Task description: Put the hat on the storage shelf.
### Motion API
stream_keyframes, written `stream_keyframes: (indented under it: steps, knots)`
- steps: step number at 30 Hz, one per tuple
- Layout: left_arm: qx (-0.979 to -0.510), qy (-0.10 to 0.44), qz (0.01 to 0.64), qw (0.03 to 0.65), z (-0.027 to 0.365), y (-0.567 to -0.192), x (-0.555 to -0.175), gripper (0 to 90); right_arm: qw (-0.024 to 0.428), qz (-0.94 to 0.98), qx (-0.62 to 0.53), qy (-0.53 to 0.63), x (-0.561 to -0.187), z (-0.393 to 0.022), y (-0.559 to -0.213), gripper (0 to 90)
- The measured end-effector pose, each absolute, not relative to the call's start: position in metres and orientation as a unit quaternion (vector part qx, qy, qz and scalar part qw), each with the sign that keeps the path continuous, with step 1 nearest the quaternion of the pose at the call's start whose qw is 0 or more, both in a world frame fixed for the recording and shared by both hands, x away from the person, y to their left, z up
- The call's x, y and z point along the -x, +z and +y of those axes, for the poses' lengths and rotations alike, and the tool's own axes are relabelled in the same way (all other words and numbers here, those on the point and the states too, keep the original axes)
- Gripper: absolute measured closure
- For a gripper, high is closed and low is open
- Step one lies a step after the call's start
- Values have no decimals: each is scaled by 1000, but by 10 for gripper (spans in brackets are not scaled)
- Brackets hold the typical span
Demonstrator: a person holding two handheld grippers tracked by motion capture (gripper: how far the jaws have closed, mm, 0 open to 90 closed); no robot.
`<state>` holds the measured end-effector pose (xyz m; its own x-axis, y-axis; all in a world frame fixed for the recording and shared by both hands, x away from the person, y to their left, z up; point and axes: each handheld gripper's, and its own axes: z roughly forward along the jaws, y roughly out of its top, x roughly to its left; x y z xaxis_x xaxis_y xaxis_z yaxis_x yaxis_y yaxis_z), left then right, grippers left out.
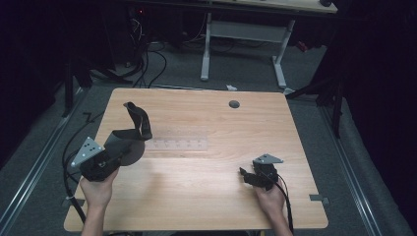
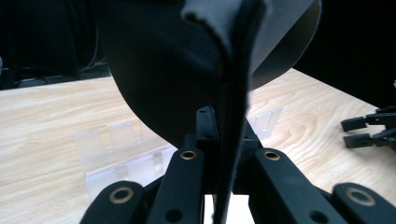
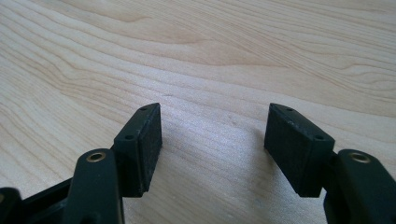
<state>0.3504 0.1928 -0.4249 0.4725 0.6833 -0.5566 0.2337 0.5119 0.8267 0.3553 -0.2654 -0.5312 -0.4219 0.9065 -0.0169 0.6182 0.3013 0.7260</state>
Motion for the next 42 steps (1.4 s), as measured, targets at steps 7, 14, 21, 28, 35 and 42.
stream_keyframes:
  steps: [7,14,21,28,35,42]
  knots:
    - [-463,179,490,717,203,-419,-360,859,219,776,-491,329,-355,-265,-531,370]
    - [-465,196,495,707,205,-418,-375,858,218,778,-490,328,-355,-265,-531,359]
    - [-466,202,498,703,204,-420,-390,859,218,778,-490,328,-355,-265,-531,355]
    - [-469,211,495,700,201,-425,-403,861,218,778,-490,328,-355,-265,-531,347]
    - [-465,222,498,697,204,-431,-414,861,217,778,-491,328,-355,-265,-531,343]
    - [-464,217,503,696,204,-438,-425,860,218,778,-490,328,-355,-265,-531,343]
